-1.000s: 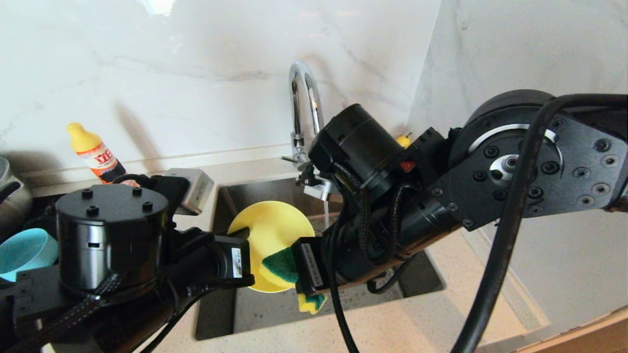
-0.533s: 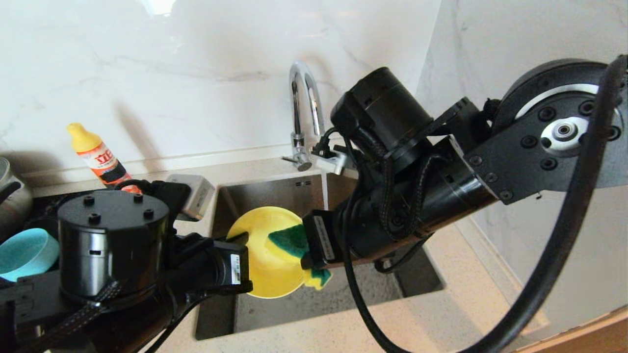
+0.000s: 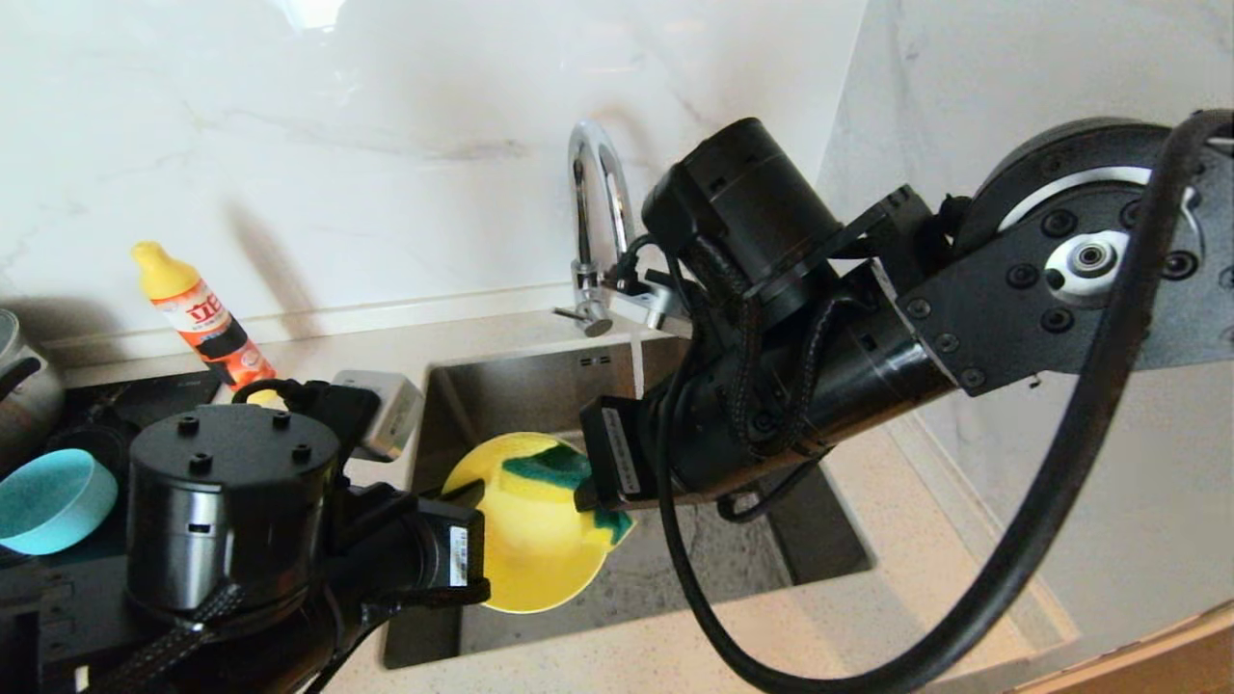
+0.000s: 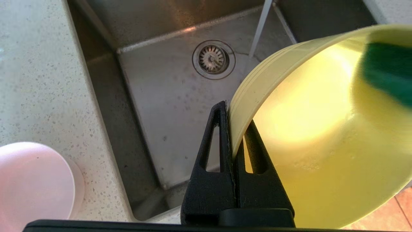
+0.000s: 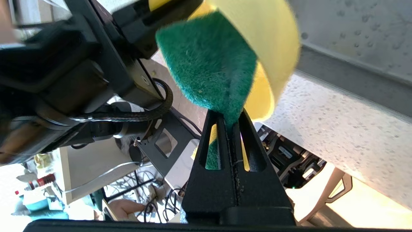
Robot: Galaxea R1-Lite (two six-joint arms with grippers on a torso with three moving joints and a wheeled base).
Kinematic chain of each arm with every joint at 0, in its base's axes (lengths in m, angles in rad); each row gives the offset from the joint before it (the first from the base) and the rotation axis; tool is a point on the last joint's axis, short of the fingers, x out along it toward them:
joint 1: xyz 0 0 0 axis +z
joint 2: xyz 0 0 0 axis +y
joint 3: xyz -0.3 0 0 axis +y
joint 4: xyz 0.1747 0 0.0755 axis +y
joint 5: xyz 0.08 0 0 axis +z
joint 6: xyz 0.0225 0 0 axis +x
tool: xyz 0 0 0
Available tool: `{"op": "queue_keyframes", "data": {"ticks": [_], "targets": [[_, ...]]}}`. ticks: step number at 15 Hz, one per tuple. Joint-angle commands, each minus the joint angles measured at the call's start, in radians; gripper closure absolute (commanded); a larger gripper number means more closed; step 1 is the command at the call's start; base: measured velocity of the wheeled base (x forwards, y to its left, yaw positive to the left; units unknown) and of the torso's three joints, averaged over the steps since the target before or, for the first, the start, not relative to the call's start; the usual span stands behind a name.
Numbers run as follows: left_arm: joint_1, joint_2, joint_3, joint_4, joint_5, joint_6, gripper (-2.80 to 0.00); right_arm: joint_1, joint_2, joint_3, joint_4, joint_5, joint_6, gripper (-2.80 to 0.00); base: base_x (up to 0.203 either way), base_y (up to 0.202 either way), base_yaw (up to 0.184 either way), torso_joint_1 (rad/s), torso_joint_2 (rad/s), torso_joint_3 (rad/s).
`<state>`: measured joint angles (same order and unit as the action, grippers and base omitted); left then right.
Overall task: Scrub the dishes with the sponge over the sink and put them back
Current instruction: Wipe the bowl
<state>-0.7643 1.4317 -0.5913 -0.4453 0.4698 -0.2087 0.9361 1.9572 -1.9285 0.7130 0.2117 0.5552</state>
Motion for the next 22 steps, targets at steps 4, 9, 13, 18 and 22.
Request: {"op": "queue_keyframes", "data": {"ticks": [4,9,13,18,22], "targets": [[0.0,-0.005,-0.018,-0.004,0.003,-0.003,0.0,0.041,0.049,0.001,0.01,0.0,0.009,0.0,0.0,0.0,0.0,0.0,0.0,0.0],[0.003,-0.002,-0.039,-0.004,0.004,-0.011,0.0,0.04,-0.001,0.032,0.053,0.0,0.011,0.0,0.0,0.0,0.0,0.0,0.0,0.0],[0.044,0.05,-0.064,-0.004,0.0,-0.022,0.0,0.022,-0.139,0.095,0.063,0.0,0.003,0.0,0.0,0.0,0.0,0.0,0.0,0.0],[0.072,0.135,-0.055,0.041,-0.05,-0.133,0.0,-0.057,-0.282,0.103,0.051,0.012,-0.033,0.0,0.0,0.0,0.0,0.0,0.0,0.0],[0.1,0.237,-0.127,0.158,-0.093,-0.236,0.0,-0.118,-0.32,0.107,0.051,0.011,-0.051,0.0,0.0,0.0,0.0,0.0,0.0,0.0]]}}
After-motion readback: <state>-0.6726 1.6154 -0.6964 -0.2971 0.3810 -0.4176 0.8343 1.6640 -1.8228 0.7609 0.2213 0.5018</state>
